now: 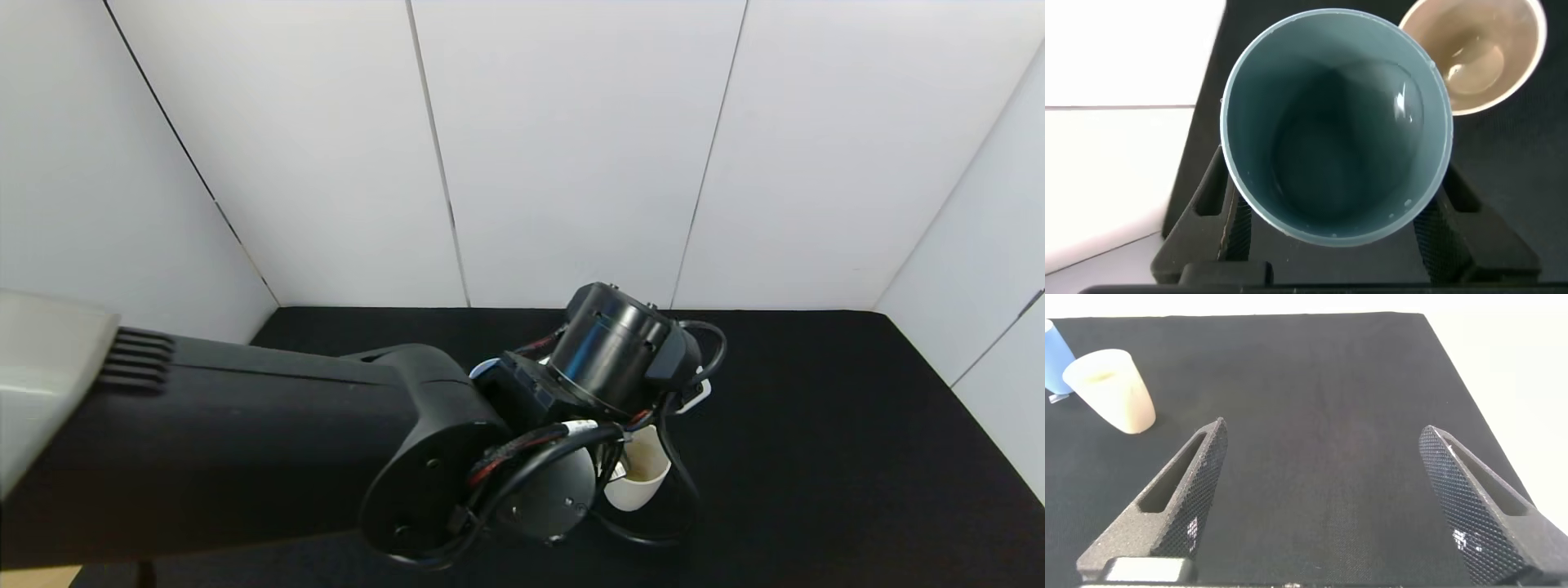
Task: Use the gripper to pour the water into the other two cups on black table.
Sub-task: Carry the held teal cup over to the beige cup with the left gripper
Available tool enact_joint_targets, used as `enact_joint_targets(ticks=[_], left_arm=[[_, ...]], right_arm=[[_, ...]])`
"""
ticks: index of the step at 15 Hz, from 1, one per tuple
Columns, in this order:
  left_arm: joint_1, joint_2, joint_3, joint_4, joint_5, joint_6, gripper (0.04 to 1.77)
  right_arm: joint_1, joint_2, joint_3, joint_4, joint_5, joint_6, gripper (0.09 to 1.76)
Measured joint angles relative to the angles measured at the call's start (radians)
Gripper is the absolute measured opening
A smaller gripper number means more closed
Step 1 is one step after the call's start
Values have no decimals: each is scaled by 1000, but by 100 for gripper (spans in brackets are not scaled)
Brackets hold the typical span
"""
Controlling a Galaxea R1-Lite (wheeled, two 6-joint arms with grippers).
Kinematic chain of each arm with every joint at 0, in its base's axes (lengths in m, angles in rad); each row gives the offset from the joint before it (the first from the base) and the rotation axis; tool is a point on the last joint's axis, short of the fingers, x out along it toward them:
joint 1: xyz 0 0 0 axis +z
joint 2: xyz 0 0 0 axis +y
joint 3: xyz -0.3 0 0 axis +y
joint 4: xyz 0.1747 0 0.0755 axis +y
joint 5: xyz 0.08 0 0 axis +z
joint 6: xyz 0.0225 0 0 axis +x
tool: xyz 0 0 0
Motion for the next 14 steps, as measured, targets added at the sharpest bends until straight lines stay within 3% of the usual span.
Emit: enact_joint_targets(ticks=[6,14], left_arm=[[-21,76,-87,117,113,67,112],[-20,96,-101,124,160,234,112]], right_arm=[[0,0,0,0,0,0,171],[0,0,0,0,0,0,171]])
